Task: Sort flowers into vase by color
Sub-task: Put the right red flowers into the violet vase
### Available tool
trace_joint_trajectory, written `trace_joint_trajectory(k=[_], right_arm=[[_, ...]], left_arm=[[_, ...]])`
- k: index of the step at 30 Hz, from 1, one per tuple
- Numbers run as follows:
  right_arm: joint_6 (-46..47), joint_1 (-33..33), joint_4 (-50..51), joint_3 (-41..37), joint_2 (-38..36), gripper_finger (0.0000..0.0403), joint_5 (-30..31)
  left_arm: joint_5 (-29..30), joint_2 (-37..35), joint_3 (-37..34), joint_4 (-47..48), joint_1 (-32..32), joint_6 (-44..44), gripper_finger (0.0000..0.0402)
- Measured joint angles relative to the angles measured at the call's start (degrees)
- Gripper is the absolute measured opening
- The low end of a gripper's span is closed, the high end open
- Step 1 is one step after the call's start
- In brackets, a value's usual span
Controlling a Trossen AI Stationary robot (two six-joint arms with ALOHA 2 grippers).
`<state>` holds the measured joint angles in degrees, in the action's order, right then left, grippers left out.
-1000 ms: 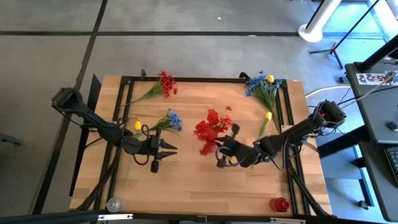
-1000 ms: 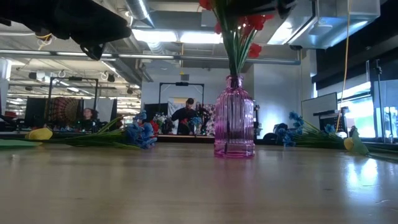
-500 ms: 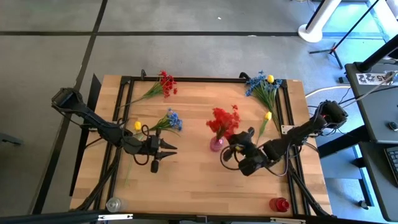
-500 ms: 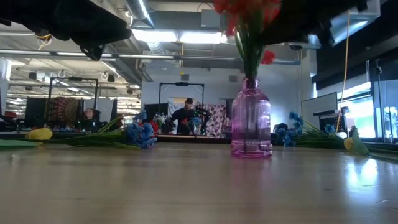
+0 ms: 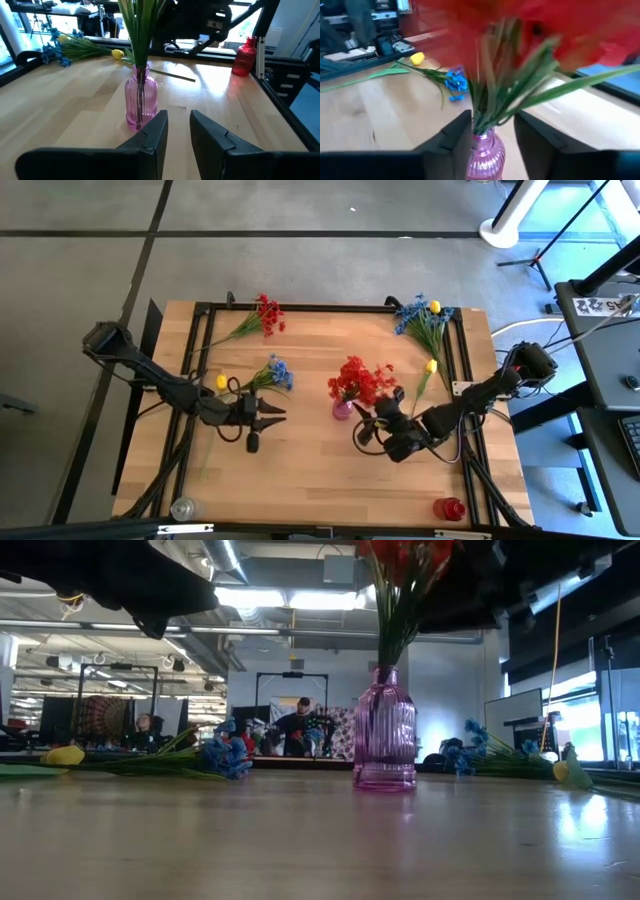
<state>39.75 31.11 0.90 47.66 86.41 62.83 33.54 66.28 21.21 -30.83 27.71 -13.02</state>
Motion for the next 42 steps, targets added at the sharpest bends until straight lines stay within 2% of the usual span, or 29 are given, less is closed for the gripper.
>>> trace_joint_trajectory(k=[4,11,16,19,22,27,30,35,42], right_arm=[[-3.7,0.1,-0.6,1.0,0.0,0.0199,0.1],[-7.5,2.1,4.5,5.5,0.0,0.0248,-2.7],[-7.2,4.8,10.9,9.1,0.0,0.0260,-2.6],[-7.2,6.4,13.9,11.4,0.0,0.0260,-2.5],[-7.1,7.8,16.7,13.8,0.0,0.0260,-1.9],[-7.1,9.9,20.0,16.9,-0.1,0.0260,-1.8],[-7.1,11.1,20.8,18.0,-0.1,0.0260,-1.8],[-5.7,12.5,24.3,20.0,-0.1,0.0260,-1.8],[-5.1,12.4,25.1,20.6,-0.1,0.0260,-2.4]], left_arm=[[1.1,-1.9,0.0,2.0,-1.2,-1.1,0.0079],[4.8,-9.6,0.0,16.7,-6.1,-8.1,0.0079],[4.3,-13.7,0.6,31.1,-18.6,-15.6,0.0079],[-3.3,-13.8,3.4,37.5,-29.1,-15.9,0.0079],[-9.4,-11.7,6.6,43.9,-40.2,-14.5,0.0079],[-13.7,-6.0,11.1,54.3,-57.7,-10.2,0.0079],[-15.9,-1.4,11.5,55.6,-65.5,-8.3,0.0080],[-16.7,5.3,11.8,53.9,-72.6,-4.5,0.0109],[-14.7,13.5,17.9,54.5,-76.1,-1.4,0.0176]])
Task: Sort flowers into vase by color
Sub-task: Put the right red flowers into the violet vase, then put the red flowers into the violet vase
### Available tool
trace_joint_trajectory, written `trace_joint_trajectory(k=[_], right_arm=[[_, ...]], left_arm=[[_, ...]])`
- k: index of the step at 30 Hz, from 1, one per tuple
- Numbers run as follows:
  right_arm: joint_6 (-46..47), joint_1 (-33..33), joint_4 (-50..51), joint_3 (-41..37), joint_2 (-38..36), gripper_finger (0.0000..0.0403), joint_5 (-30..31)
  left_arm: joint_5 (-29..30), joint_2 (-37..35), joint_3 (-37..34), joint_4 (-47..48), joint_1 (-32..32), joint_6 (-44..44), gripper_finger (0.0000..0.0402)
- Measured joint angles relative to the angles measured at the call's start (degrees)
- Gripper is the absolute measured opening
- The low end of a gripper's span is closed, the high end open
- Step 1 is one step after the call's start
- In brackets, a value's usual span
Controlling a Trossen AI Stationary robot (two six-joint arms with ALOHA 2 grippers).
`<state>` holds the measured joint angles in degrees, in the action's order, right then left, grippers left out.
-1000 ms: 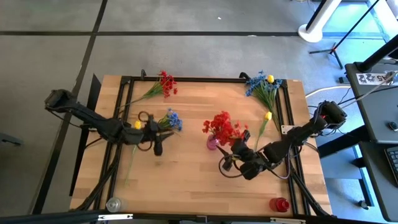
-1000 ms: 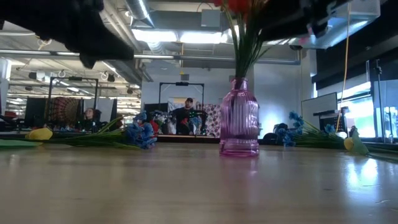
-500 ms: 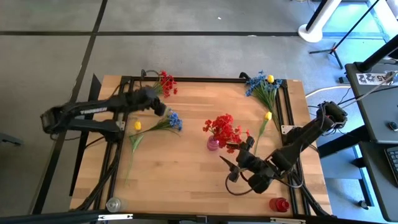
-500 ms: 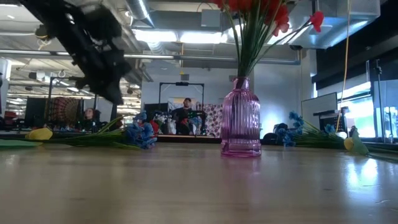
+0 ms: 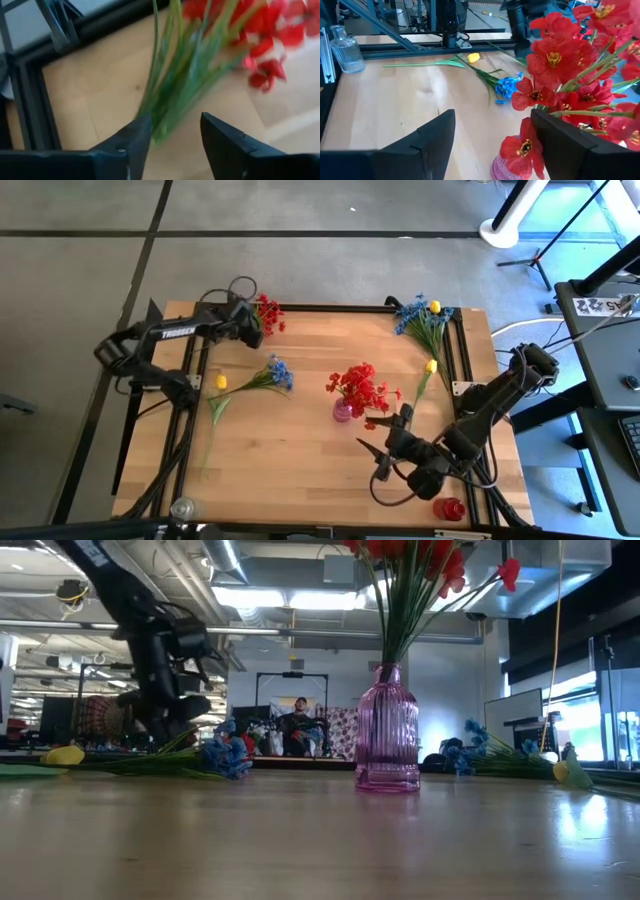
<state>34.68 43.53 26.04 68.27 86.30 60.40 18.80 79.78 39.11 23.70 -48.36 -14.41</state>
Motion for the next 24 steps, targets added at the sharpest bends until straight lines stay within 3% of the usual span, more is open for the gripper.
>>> trace_joint_trajectory(k=[4,10,20,24], right_arm=[[0.2,0.0,0.0,0.0,0.0,0.0260,-2.5],[2.5,0.0,-0.1,0.0,0.0,0.0260,-11.1],[3.0,0.0,-0.1,0.0,0.0,0.0260,-12.0],[4.0,0.0,-0.1,0.0,0.0,0.0260,-12.0]], left_arm=[[0.5,5.0,4.9,1.4,-2.0,1.1,0.0197],[3.9,11.0,7.3,1.8,-4.2,2.6,0.0200],[-2.1,11.8,7.6,2.0,-3.8,3.0,0.0198],[-2.2,11.8,7.6,2.2,-3.8,3.0,0.0164]])
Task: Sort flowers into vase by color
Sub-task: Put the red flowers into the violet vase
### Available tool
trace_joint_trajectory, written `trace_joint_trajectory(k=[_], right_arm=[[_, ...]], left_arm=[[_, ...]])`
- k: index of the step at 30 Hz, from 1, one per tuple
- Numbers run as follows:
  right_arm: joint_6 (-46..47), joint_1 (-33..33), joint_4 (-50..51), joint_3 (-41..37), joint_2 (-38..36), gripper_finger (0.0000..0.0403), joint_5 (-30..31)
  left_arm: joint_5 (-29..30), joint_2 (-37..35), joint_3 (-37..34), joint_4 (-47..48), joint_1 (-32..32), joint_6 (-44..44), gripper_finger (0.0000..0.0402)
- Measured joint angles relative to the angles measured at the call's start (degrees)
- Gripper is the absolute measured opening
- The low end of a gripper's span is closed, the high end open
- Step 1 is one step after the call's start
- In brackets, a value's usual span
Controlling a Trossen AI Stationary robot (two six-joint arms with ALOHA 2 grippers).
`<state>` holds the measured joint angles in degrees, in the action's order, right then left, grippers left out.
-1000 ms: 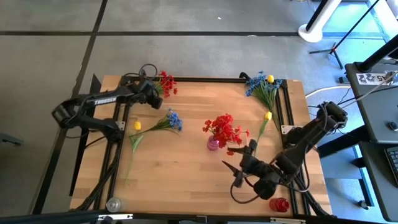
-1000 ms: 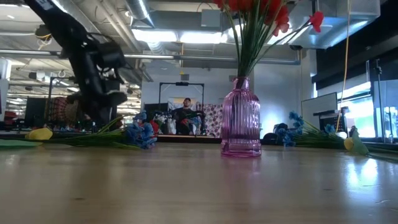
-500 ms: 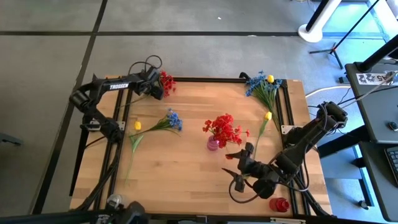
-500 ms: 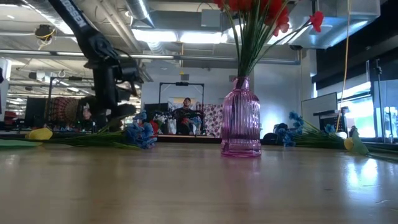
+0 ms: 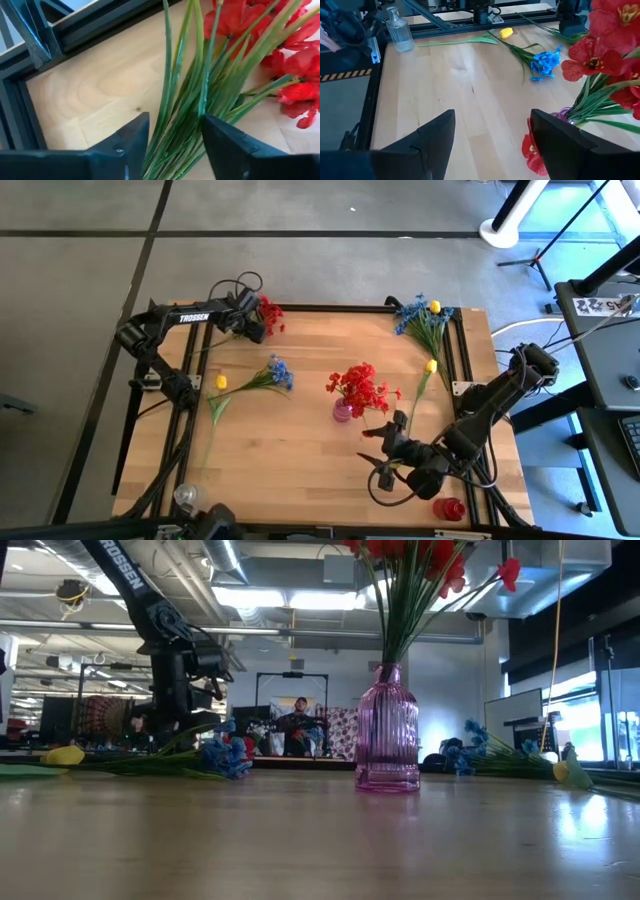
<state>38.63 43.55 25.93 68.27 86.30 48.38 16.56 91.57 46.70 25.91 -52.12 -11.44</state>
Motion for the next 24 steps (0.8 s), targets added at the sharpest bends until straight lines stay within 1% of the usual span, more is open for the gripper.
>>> trace_joint_trajectory(k=[3,7,8,12,15,20,24], right_arm=[[0.0,0.0,0.0,0.0,0.0,0.0260,-0.2],[0.0,0.0,0.0,0.0,0.0,0.0260,-0.5],[0.0,0.0,0.0,0.0,0.0,0.0260,-0.5],[-1.1,0.0,0.0,0.0,-0.3,0.0260,-0.6],[-1.6,0.0,0.0,0.0,-1.5,0.0260,-1.0],[-1.8,0.0,0.2,0.1,-3.2,0.0260,-0.9],[-3.1,0.0,0.5,0.1,-3.2,0.0260,-0.8]], left_arm=[[-1.2,0.0,0.0,0.0,0.0,0.0,0.0112],[-1.0,-0.2,0.0,0.0,1.1,0.0,0.0024],[-1.0,-0.5,0.0,0.0,1.5,0.0,0.0013],[-1.0,-4.5,0.0,0.0,3.7,-0.3,0.0007],[-1.0,-10.1,0.0,0.0,5.7,-0.5,0.0003],[-1.4,-23.2,0.0,-0.1,10.0,-1.5,0.0002],[-6.1,-34.7,0.0,-3.5,15.5,-1.9,0.0001]])
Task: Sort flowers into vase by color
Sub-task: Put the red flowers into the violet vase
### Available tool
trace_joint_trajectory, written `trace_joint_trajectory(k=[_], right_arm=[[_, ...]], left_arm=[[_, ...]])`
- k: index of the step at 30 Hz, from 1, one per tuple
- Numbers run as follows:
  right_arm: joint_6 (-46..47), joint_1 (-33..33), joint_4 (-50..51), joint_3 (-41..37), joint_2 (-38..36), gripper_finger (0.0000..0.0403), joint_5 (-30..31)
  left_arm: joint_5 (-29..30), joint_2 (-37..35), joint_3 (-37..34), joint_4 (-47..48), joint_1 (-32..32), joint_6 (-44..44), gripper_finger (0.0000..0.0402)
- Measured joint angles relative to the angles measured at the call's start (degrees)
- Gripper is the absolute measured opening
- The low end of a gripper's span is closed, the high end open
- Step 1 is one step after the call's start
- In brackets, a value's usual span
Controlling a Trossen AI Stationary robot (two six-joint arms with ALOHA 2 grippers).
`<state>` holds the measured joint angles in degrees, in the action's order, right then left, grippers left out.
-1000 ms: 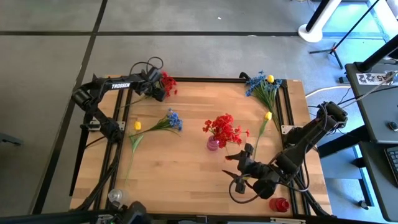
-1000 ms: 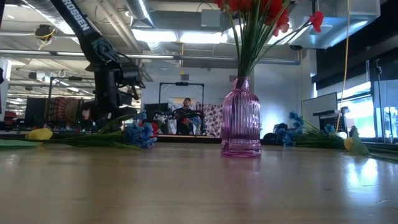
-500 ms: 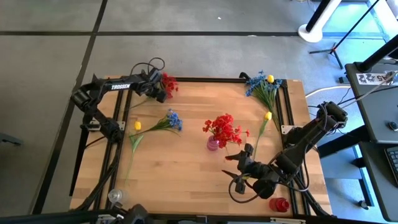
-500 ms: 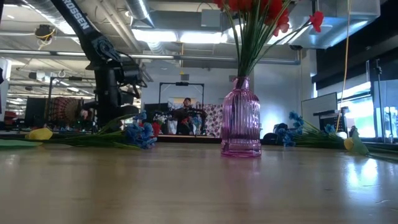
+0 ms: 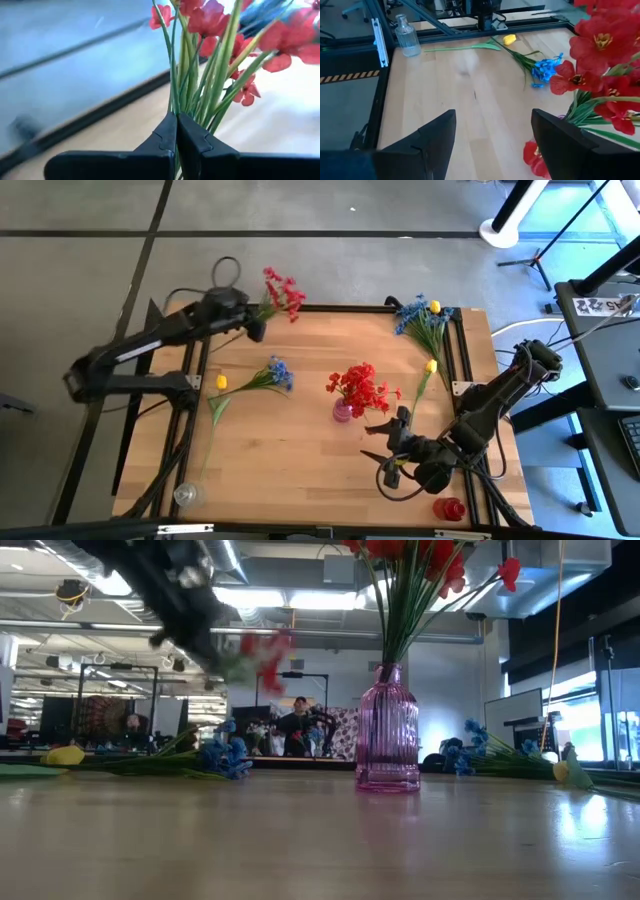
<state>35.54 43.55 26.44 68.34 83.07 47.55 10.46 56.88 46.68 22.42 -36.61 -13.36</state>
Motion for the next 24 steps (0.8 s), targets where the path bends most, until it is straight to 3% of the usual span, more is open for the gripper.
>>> trace_joint_trajectory(k=[6,13,19,24], right_arm=[[-0.4,0.0,0.3,0.0,0.0,0.0260,3.4],[-6.9,0.0,-3.1,0.0,0.0,0.0260,9.0],[-26.1,-0.1,-19.1,0.0,0.3,0.0260,9.3],[-40.9,-2.8,-34.1,0.0,3.2,0.0260,4.9]], left_arm=[[-10.2,-13.1,-0.6,-12.5,11.6,-3.0,0.0000],[-14.4,-17.6,-10.4,-41.0,27.8,-3.0,0.0000],[-12.7,-10.3,-21.2,-70.3,38.7,-2.6,0.0000],[-11.0,3.2,-22.2,-88.4,46.8,1.7,0.0000]])
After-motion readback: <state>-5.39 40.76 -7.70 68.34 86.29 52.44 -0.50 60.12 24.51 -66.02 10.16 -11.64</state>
